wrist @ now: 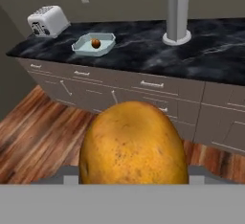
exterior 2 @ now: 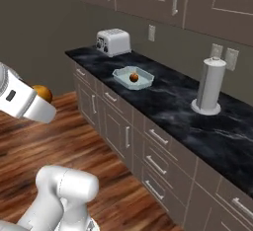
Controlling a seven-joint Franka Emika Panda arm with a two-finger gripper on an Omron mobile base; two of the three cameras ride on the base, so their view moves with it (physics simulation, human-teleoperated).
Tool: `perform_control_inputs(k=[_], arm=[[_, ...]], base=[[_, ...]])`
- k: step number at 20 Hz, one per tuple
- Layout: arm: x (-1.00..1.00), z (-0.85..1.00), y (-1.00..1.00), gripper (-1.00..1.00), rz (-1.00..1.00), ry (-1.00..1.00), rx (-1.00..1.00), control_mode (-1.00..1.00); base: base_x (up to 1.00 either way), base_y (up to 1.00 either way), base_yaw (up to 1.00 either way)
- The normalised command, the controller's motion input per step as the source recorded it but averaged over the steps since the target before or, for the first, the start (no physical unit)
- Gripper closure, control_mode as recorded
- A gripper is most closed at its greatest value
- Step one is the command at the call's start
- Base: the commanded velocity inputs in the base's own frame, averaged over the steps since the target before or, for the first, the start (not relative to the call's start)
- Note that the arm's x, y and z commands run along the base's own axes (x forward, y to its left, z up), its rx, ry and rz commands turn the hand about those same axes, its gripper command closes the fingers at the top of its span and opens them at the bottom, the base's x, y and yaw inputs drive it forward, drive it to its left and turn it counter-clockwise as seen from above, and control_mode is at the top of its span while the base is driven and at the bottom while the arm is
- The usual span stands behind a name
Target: Pick the mango and orange from the fridge and place them inside the tupperware on the counter.
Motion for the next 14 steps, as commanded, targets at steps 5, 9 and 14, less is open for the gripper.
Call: perform_control_inputs(k=[5, 9, 14], arm=[[0.00, 0.00, 0.00, 1.00, 0.00, 0.00, 0.00, 1.00], [0.00, 0.00, 0.00, 1.00, 0.00, 0.00, 0.00, 1.00], [0.00, 0.00, 0.00, 1.00, 0.00, 0.00, 0.00, 1.00]], base=[[1.00, 0.44, -0.26], [1.00, 0.53, -0.46], [1.00, 0.60, -0.58]])
